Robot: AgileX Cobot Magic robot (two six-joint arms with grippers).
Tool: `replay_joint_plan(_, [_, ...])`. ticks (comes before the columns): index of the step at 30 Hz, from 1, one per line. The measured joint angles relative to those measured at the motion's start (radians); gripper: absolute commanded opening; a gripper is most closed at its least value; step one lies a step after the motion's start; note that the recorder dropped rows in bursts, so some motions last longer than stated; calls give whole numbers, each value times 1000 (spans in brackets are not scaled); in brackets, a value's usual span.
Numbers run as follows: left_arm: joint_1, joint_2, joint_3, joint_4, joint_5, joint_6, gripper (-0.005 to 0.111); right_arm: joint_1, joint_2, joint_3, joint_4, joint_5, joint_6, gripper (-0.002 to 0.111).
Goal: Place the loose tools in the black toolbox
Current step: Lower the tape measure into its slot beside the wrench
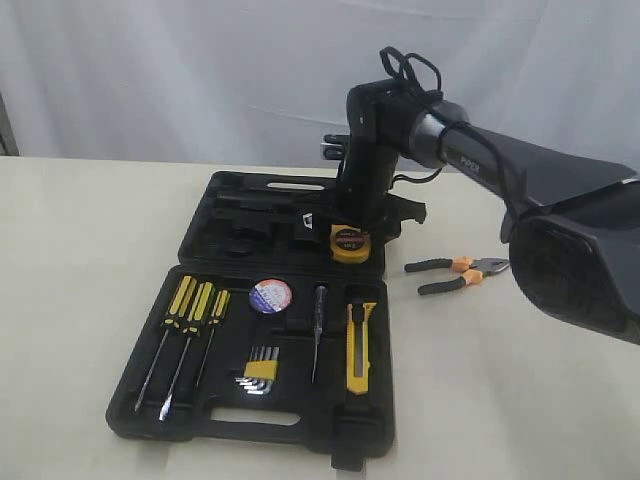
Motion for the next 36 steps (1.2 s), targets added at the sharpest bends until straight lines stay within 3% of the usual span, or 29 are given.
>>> replay_joint_plan(7, [0, 0, 0, 0, 0, 0, 0, 0, 0, 0, 6, 0, 0, 57])
replay_joint_plan(10, [0, 0, 0, 0, 0, 0, 0, 0, 0, 0, 6, 0, 2, 67])
replay_joint_plan(36, [0, 0, 0, 0, 0, 0, 0, 0, -55, 2, 17, 45, 19, 68])
